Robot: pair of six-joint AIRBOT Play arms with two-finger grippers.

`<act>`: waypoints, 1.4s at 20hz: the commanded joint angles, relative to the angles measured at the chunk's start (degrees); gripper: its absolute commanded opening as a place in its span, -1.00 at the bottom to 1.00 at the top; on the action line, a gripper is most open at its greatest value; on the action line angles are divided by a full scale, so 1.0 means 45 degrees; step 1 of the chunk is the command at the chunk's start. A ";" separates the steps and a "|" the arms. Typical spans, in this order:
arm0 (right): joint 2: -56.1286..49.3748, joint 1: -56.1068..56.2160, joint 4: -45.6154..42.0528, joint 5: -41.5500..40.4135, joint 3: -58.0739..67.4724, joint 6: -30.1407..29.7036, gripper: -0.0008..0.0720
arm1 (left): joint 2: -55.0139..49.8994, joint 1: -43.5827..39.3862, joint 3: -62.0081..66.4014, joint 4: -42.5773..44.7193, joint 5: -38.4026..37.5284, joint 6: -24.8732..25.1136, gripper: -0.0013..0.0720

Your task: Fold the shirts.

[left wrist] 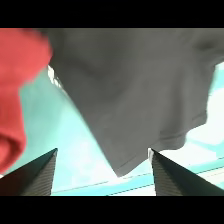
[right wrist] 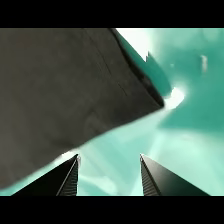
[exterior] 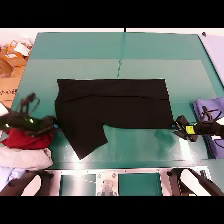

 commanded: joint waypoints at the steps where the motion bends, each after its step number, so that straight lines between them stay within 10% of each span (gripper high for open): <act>1: -0.0155 -0.0010 0.1569 -0.1739 -0.0840 -0.0340 0.20 | 0.0593 0.0010 -0.2803 -0.1078 0.1821 -0.0335 0.77; 10: -0.2283 0.1545 0.2929 -0.3696 -0.0651 -0.0335 0.20 | 0.0500 0.0010 -0.6028 -0.5824 0.5756 0.1656 0.77; 14: -0.2278 0.1545 0.2924 -0.3682 -0.0413 -0.0330 0.20 | 0.0500 -0.1161 -0.6339 -0.7878 0.6169 0.2730 0.46; 17: -0.2278 0.1540 0.2905 -0.3570 -0.0413 -0.0335 0.18 | 0.0500 -0.3220 -0.6324 -0.8223 0.7519 0.2739 -0.89; 20: -0.2263 0.1506 0.2895 -0.2905 -0.0369 -0.1200 -0.87 | 0.0500 -0.3269 -0.5746 -0.7203 0.6683 0.2545 -0.91; 28: -0.0763 -0.1355 0.0549 0.0321 0.0602 -0.1370 -0.91 | 0.0505 -0.3269 -0.0257 -0.0937 0.0578 -0.0612 -0.91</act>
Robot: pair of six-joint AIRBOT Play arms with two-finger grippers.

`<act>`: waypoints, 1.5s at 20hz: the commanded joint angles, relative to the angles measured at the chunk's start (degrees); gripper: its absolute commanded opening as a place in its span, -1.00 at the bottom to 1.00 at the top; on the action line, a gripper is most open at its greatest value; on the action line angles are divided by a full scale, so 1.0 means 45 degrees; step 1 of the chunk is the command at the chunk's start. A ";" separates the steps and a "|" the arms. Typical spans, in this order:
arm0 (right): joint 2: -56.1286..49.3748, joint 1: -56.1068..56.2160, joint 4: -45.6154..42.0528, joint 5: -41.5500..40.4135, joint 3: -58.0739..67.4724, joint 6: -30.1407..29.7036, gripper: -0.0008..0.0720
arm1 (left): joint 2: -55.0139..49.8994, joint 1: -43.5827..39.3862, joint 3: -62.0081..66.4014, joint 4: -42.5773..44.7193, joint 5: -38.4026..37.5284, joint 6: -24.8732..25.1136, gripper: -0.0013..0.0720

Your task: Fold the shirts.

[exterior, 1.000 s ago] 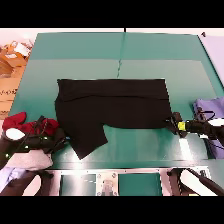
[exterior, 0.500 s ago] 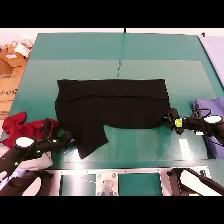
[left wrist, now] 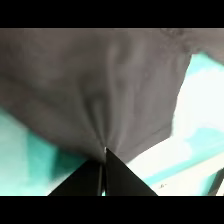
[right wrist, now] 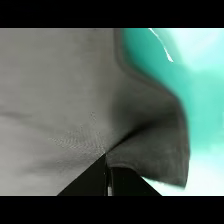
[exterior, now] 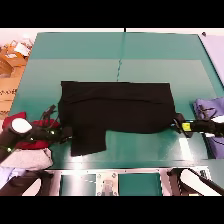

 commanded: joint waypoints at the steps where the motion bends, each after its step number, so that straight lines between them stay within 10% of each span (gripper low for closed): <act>1: 0.1151 -0.1384 -0.0593 0.1331 0.0223 0.0233 -0.91 | 0.0015 -0.0044 0.2540 0.1651 -0.2497 -0.0928 -0.91; 11: 0.1195 -0.0039 0.1355 0.1263 0.3555 0.0223 -0.91 | -0.2210 -0.0039 0.7252 0.1355 -0.1617 -0.0311 -0.92; 21: -0.6373 0.2501 0.2948 -0.2283 0.8286 0.0209 -0.69 | -1.0302 -0.0039 1.3610 0.0835 0.1239 0.0549 -0.91; 22: -0.7261 0.2501 0.3293 -0.2273 0.9063 0.0209 -0.38 | -1.0982 -0.0039 1.4202 0.0724 0.1729 0.0520 -0.80; 24: -0.8417 0.2395 0.3453 -0.2161 1.0627 -0.0019 0.36 | -1.1589 0.0000 1.4921 0.0471 0.2759 0.0306 0.99; 30: -0.8660 0.0423 0.1515 0.1763 1.3236 -0.2016 0.36 | -1.1550 0.1341 1.7243 0.0534 -0.0544 0.0058 0.80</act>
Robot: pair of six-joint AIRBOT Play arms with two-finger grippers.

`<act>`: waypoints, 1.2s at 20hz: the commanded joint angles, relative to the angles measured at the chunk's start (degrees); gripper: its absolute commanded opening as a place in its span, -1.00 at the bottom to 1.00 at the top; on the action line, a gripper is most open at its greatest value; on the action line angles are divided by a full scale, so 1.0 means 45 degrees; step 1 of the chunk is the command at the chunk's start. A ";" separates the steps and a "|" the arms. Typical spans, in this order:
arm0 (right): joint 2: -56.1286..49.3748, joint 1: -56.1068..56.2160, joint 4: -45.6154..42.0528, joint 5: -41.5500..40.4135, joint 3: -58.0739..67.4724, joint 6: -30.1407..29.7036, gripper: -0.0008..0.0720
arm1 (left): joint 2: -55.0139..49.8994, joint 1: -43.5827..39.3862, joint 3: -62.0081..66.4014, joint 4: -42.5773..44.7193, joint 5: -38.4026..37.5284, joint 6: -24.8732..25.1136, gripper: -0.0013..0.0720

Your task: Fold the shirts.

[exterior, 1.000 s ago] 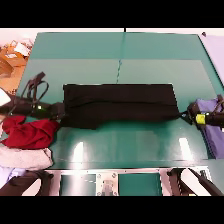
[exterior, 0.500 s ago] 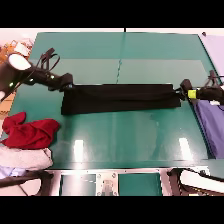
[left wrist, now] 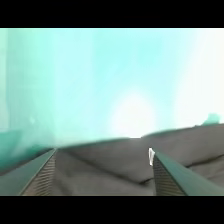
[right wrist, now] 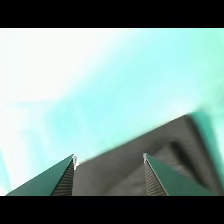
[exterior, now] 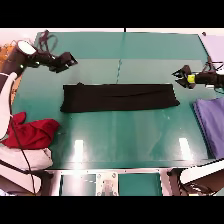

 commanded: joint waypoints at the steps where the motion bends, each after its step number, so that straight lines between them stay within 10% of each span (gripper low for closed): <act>1: -0.0442 -0.1200 -0.1486 0.2419 0.0986 -0.1049 0.36 | -0.0214 0.0709 0.1180 -0.0005 -0.2560 -0.0340 0.80; 2: -0.0656 -0.1496 -0.1559 0.2900 0.0986 -0.1481 0.37 | -0.0219 0.0729 0.1180 0.0000 -0.3104 -0.0602 0.56; 3: -0.0971 -0.1739 -0.1506 0.3395 0.0991 -0.1909 0.37 | -0.0228 0.0729 0.1180 0.0019 -0.3531 -0.0724 -0.42; 4: -0.1350 -0.1831 -0.1496 0.3866 0.0991 -0.2244 0.40 | -0.0223 0.0695 0.1180 0.0010 -0.3861 -0.0612 -0.89; 12: -0.3327 -0.0782 -0.0593 0.4872 0.1044 -0.3983 0.35 | -0.0228 -0.0267 0.1175 0.0024 -0.3910 -0.0651 -0.91; 16: -0.3303 -0.0291 0.0058 0.6373 0.2297 -0.4274 -0.91 | -0.0325 -0.1520 0.1137 0.0029 -0.3308 -0.0641 -0.91; 24: 0.1112 -0.0233 0.0879 0.9447 0.3929 -0.2278 -0.91 | -0.3016 -0.6256 0.1151 -0.0525 -0.0617 -0.0685 -0.91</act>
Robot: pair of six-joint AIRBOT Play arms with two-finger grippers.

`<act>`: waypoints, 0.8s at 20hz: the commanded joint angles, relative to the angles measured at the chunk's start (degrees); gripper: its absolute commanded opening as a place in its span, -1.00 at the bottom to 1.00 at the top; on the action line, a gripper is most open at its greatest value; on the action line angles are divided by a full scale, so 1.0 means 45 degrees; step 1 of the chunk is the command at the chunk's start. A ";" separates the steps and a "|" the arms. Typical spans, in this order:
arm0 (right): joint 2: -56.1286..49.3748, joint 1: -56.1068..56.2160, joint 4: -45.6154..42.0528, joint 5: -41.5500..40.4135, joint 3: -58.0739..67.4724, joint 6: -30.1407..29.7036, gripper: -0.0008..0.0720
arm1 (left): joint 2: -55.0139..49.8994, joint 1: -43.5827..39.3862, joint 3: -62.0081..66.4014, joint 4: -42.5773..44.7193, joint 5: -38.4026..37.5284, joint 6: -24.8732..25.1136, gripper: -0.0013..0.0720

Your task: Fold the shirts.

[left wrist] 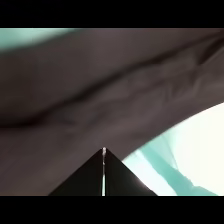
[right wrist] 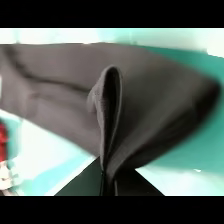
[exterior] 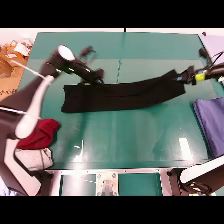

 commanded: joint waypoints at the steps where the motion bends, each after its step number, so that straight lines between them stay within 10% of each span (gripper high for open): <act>1: 0.2463 0.0039 0.0393 0.1156 0.0296 0.0937 -0.91 | -0.1457 -0.2234 0.0058 -0.0894 0.2336 -0.0010 -0.91; 7: 0.4541 0.0049 0.0860 0.1666 0.0291 0.0937 -0.91 | -0.3415 -0.4031 0.0063 -0.4881 0.5406 0.0515 -0.91; 16: 0.4323 0.0806 0.1428 0.0772 -0.0568 0.1350 -0.91 | -0.2069 -0.1870 0.1341 -0.5411 0.0185 0.1836 -0.91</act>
